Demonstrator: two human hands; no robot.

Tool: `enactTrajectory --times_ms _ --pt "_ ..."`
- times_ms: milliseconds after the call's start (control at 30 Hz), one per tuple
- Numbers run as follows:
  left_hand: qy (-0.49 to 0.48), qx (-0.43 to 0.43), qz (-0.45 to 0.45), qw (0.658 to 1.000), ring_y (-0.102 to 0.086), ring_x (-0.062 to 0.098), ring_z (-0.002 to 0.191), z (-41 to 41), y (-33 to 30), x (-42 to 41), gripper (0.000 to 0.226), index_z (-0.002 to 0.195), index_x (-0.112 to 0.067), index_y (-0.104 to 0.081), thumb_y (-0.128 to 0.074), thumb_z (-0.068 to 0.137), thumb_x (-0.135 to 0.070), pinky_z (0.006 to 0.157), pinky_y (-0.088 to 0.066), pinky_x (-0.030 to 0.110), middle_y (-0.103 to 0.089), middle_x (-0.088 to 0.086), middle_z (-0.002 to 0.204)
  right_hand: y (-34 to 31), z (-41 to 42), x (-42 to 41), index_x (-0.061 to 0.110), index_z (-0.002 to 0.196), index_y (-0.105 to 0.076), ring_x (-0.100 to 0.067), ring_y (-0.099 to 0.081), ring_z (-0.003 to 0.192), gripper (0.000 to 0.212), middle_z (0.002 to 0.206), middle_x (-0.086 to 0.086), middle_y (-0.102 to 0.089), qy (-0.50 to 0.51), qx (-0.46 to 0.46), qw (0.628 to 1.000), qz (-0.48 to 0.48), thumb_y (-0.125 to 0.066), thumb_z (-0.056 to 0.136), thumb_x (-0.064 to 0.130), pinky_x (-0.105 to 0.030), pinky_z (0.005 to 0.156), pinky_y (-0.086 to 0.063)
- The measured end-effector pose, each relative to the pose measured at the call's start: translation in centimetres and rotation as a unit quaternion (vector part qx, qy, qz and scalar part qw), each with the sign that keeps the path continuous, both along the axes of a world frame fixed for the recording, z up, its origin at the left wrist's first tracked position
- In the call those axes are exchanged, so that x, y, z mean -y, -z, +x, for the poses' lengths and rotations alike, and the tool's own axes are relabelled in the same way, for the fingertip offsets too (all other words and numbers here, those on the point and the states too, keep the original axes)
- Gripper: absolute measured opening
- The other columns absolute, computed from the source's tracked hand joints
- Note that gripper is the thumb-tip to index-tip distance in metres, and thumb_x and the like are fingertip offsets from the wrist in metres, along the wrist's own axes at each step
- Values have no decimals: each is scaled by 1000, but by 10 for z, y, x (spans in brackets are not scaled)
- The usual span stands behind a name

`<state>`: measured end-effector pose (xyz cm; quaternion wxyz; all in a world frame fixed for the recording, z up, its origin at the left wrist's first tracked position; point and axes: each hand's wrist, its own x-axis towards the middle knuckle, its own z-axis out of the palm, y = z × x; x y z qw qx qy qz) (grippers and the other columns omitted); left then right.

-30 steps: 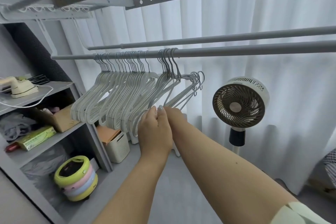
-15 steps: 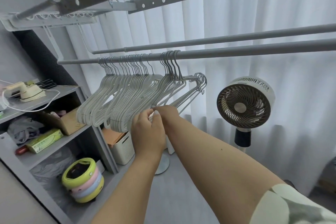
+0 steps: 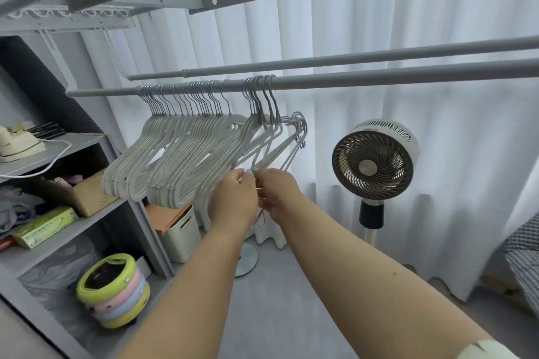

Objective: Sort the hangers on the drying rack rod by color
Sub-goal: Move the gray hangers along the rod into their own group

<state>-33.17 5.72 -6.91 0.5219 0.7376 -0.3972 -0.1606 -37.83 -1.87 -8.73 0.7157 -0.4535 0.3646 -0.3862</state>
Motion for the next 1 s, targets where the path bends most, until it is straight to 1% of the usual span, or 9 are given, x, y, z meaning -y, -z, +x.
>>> enactTrajectory --times_ms 67,133,167,267,467,567,667,767,1000 --pt "18 -68 -18 997 -68 28 76 -10 -1 5 31 77 -16 -64 -44 95 -31 68 -59 30 -66 0 70 1 -11 -1 8 84 -56 -16 -42 46 11 67 -10 -50 17 18 1000 0 -61 92 14 -17 37 -36" --pt "35 -99 -18 994 -61 26 62 -22 -6 6 34 73 -8 -59 -43 99 -21 42 -43 17 -59 4 63 -2 -24 -2 6 84 -57 -14 -42 39 14 59 -7 -48 33 29 999 1 -62 92 16 -19 36 -36" --pt "44 -111 -19 993 -57 24 57 -28 -8 6 32 76 -6 -60 -43 100 -19 40 -39 18 -58 7 64 -5 -32 -2 5 84 -59 -15 -45 39 14 59 -7 -50 42 23 999 2 -63 92 16 -21 38 -38" --pt "62 -140 -25 988 -41 16 43 -46 -13 10 25 74 -5 -53 -44 97 -14 44 -33 24 -47 7 60 -13 -60 1 7 79 -59 -15 -49 49 16 63 -5 -54 73 -15 997 4 -61 92 17 -24 44 -38" --pt "61 -138 -28 988 -33 18 39 -90 -18 13 22 70 -9 -46 -40 91 -12 43 -28 22 -44 8 55 -31 -123 -8 8 76 -54 -6 -39 32 17 61 -5 -49 101 25 994 28 -51 92 5 -15 33 -29" --pt "66 -122 -30 990 -41 22 41 -114 -17 14 29 70 -5 -50 -39 94 -17 45 -33 25 -51 11 53 -34 -154 -17 9 94 -57 -6 -39 33 10 68 -8 -52 119 48 992 -5 -52 90 2 -15 35 -30" --pt "84 -91 -34 992 -42 24 46 -140 -17 14 30 66 -10 -46 -37 93 -20 50 -36 29 -51 13 57 -31 -189 -22 16 118 -55 -7 -41 35 32 74 -8 -56 156 39 986 -35 -54 89 2 -16 36 -31" --pt "100 -65 -44 992 -42 23 48 -165 -16 15 33 63 -15 -41 -36 94 -24 52 -38 32 -51 13 60 -31 -218 -28 19 123 -56 -7 -40 35 38 74 -7 -58 184 30 981 -52 -55 89 2 -18 36 -31" --pt "162 -20 -54 985 -57 32 66 -236 -9 18 41 71 -12 -54 -34 97 -37 73 -54 51 -59 7 62 -32 -294 -45 27 96 -64 -7 -33 36 28 69 -7 -57 228 40 971 -51 -55 90 2 -16 35 -26"
